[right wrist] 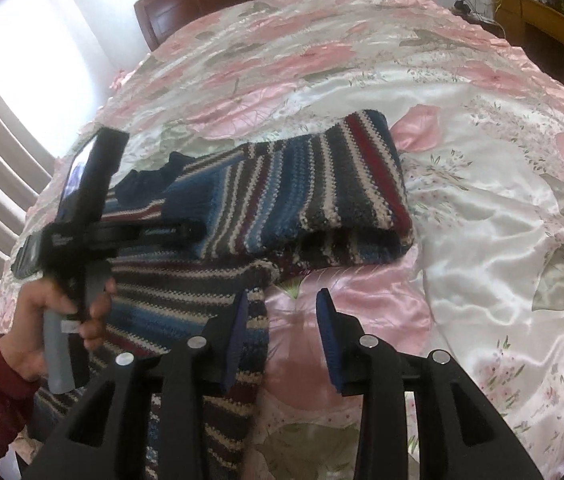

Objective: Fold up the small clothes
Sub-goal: 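Fold the gripped sleeve across the sweater body with the right tool, then grasp the other sleeve cuff with the left tool and lift it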

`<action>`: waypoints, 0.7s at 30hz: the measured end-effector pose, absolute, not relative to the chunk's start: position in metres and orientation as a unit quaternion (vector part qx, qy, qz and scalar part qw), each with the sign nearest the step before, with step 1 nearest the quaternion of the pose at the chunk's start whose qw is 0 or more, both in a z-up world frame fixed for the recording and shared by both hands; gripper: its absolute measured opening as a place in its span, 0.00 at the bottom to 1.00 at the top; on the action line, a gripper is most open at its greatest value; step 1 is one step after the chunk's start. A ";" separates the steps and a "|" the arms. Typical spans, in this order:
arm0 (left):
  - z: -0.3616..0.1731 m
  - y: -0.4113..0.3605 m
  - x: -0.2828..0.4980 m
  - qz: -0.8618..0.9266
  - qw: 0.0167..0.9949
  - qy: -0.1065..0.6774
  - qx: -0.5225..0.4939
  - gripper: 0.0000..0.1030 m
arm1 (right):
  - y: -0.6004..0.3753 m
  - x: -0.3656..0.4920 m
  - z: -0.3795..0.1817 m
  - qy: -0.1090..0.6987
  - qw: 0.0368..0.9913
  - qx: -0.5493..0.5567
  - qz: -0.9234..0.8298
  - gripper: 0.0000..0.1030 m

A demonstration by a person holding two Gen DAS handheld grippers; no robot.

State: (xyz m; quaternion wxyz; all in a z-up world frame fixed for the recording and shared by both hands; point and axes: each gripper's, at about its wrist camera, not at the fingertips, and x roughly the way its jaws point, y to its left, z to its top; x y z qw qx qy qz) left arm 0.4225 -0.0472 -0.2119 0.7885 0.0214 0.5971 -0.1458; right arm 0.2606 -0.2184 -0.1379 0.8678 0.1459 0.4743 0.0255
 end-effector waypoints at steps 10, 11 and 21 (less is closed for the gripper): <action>-0.159 -0.027 0.419 -0.197 0.816 0.540 -0.060 0.14 | -0.223 0.247 -0.138 0.472 0.866 0.163 0.019 0.35; -0.151 -0.018 0.419 -0.194 0.823 0.530 -0.064 0.14 | -0.222 0.247 -0.137 0.472 0.867 0.163 0.019 0.35; -0.120 0.102 0.448 -0.111 0.859 0.496 -0.058 0.14 | -0.201 0.282 -0.128 0.468 0.864 0.179 0.044 0.37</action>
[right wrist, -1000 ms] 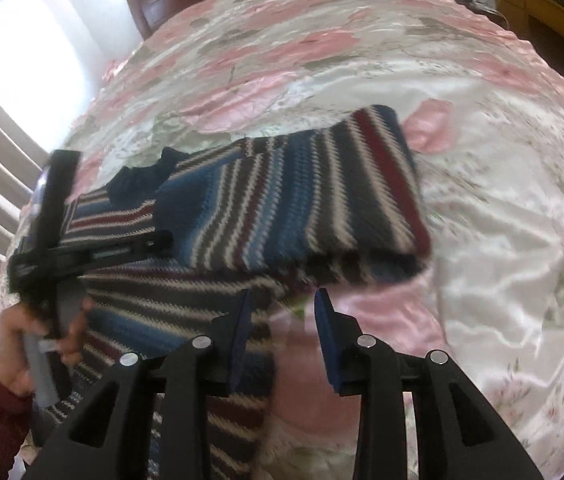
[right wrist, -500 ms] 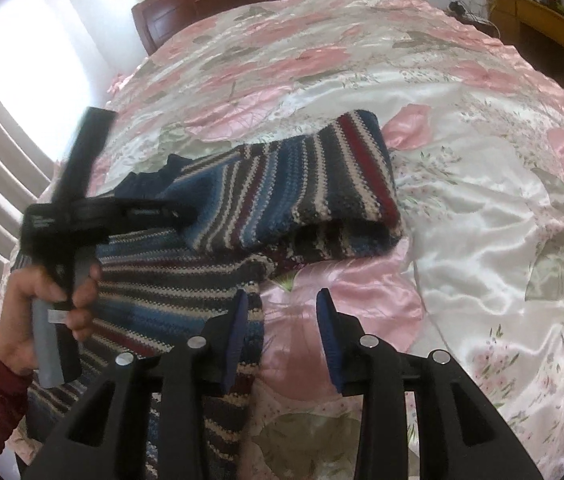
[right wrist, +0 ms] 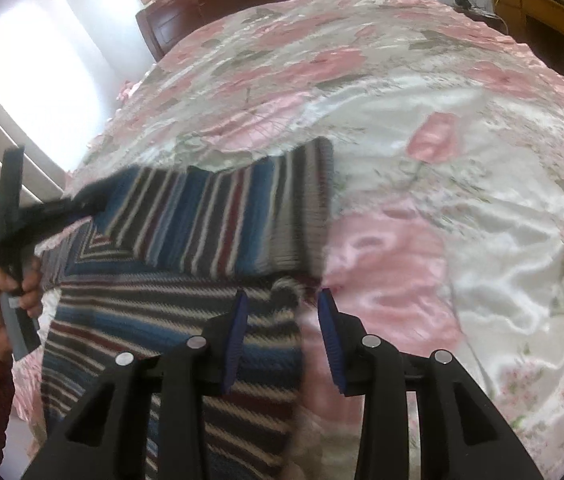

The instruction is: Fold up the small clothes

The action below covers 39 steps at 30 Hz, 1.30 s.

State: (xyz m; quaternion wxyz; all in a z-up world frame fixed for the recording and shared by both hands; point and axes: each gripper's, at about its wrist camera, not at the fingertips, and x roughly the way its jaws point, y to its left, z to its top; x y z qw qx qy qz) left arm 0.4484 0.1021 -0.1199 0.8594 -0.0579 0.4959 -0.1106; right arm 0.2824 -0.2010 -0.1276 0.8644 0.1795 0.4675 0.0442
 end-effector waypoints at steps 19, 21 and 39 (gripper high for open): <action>-0.202 0.200 0.452 -0.043 0.824 0.561 -0.061 0.41 | -0.175 0.358 -0.198 0.533 0.822 0.199 0.033 0.35; -0.193 0.210 0.448 -0.040 0.824 0.560 -0.079 0.43 | -0.175 0.353 -0.187 0.528 0.826 0.195 0.034 0.36; -0.207 0.164 0.456 -0.052 0.824 0.561 -0.051 0.43 | -0.139 0.365 -0.192 0.542 0.816 0.189 0.067 0.44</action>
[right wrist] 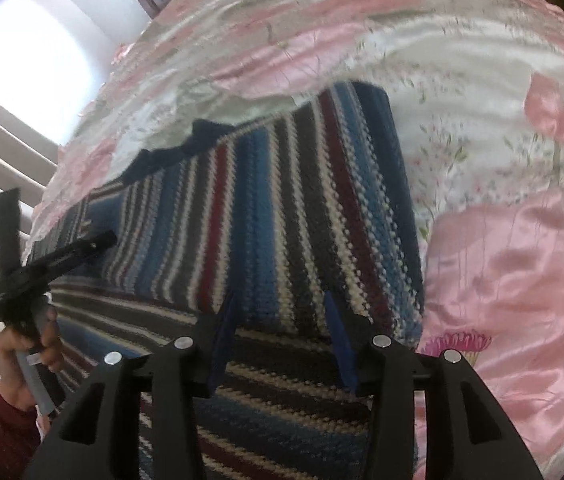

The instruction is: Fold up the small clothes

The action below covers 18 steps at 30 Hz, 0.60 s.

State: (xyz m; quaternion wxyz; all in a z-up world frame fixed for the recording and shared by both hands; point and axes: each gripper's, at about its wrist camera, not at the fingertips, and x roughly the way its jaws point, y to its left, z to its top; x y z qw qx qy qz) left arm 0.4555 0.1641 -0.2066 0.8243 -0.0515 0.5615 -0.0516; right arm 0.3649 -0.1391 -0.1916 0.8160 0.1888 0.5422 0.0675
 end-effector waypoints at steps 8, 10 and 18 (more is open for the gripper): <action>-0.210 0.159 0.453 -0.055 0.823 0.565 -0.027 0.44 | -0.127 0.366 -0.196 0.549 0.819 0.161 0.054 0.46; -0.196 0.164 0.447 -0.062 0.822 0.565 -0.036 0.53 | -0.131 0.362 -0.181 0.551 0.816 0.166 0.052 0.46; -0.123 0.186 0.410 -0.072 0.840 0.538 -0.024 0.86 | -0.133 0.337 -0.099 0.515 0.848 0.123 0.032 0.65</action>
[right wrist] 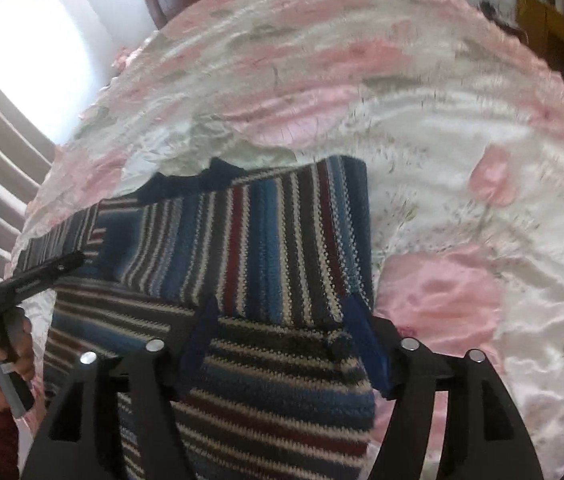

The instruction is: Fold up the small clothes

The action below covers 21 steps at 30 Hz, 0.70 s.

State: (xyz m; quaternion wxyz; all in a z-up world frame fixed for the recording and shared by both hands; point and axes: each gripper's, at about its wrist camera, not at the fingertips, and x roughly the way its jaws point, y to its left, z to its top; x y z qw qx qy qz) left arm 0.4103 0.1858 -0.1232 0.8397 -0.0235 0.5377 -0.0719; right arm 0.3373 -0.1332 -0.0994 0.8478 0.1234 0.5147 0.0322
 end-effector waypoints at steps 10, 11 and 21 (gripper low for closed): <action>-0.135 0.346 0.398 0.024 0.824 0.563 -0.055 0.87 | -0.074 0.343 -0.115 0.530 0.836 0.116 0.084 0.68; -0.137 0.371 0.400 0.042 0.822 0.564 -0.065 0.87 | -0.069 0.344 -0.118 0.531 0.835 0.114 0.086 0.68; -0.150 0.553 0.419 0.172 0.800 0.554 -0.153 0.86 | -0.026 0.367 -0.142 0.546 0.826 0.097 0.098 0.68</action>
